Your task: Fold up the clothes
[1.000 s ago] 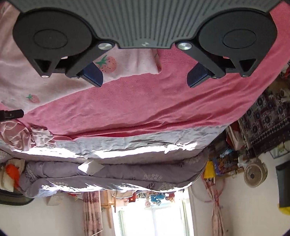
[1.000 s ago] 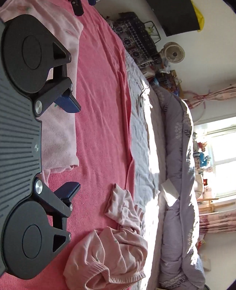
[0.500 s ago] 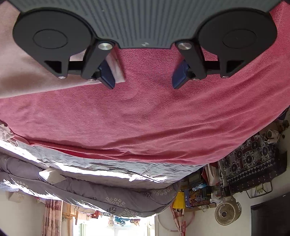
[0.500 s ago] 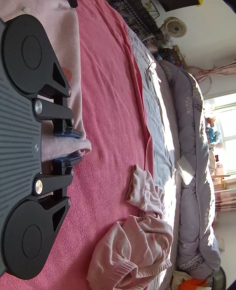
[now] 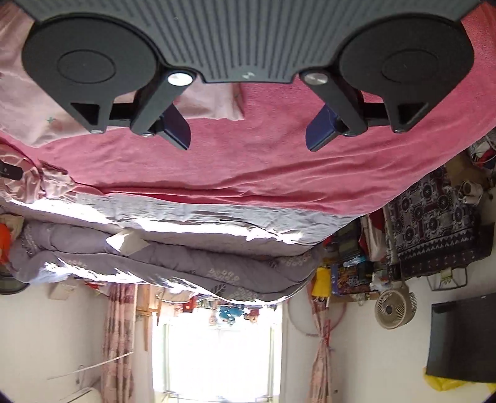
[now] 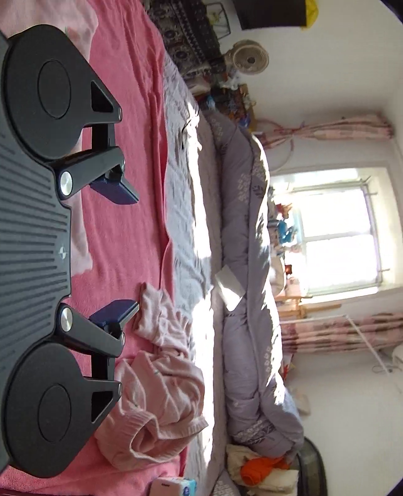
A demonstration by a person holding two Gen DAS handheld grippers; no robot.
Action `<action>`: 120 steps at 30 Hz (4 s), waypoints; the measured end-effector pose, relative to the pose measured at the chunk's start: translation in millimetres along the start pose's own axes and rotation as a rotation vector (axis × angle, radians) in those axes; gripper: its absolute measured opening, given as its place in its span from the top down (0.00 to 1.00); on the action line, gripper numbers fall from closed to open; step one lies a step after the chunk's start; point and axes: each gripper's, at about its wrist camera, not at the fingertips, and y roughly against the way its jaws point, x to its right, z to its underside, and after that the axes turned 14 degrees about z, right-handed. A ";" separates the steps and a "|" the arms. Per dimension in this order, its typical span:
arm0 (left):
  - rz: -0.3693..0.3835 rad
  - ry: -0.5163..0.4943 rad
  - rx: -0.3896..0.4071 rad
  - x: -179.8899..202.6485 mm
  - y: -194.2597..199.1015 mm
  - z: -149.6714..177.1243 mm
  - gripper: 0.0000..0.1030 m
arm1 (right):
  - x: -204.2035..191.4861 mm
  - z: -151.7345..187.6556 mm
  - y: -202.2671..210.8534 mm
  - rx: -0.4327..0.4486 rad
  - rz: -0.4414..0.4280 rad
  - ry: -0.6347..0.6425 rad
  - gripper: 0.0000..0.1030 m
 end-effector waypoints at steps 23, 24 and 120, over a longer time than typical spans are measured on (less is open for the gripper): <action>-0.036 -0.089 -0.102 -4.0 25.3 76.0 0.00 | 72.9 84.2 64.5 -0.071 -0.148 0.178 0.00; -0.052 -0.119 -0.096 -2.5 30.0 72.5 0.00 | 74.1 83.7 68.4 -0.063 -0.143 0.195 0.00; 0.957 -0.517 -0.494 32.1 -94.4 27.4 0.00 | -62.8 14.2 -48.4 -0.360 -1.101 0.874 0.00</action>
